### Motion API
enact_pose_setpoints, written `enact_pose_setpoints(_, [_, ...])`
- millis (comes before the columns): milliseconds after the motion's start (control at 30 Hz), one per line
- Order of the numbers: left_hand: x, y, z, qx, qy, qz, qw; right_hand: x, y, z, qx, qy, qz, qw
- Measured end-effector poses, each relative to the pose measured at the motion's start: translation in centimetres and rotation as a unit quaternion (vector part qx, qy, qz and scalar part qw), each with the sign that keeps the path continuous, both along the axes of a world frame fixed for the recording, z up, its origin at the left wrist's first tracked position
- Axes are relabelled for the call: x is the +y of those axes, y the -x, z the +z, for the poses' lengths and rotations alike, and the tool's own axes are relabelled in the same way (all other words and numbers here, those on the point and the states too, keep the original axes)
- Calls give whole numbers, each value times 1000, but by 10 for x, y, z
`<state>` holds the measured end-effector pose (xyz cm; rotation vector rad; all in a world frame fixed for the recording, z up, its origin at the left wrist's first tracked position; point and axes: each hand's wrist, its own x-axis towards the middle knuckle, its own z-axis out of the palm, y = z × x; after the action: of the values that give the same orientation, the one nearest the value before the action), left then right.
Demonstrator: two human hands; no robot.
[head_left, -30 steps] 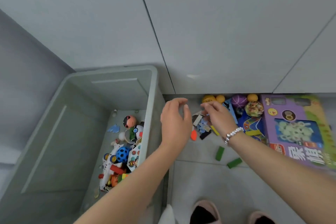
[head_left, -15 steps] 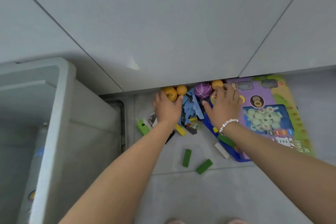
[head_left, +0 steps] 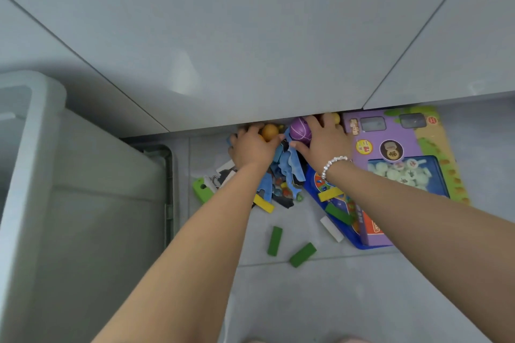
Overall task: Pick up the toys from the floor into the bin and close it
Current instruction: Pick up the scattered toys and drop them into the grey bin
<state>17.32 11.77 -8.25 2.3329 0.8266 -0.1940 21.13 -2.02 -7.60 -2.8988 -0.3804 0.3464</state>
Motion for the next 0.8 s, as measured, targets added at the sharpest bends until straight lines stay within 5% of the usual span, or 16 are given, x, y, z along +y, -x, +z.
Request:
enact_pose_setpoints(500, [-6, -19, -1, 72, -27, 54, 996, -9, 11, -3, -33, -96, -35, 994])
enact_pose_setpoints(800, [13, 5, -9, -55, -5, 76, 996, -24, 23, 8, -47, -124, -27, 991])
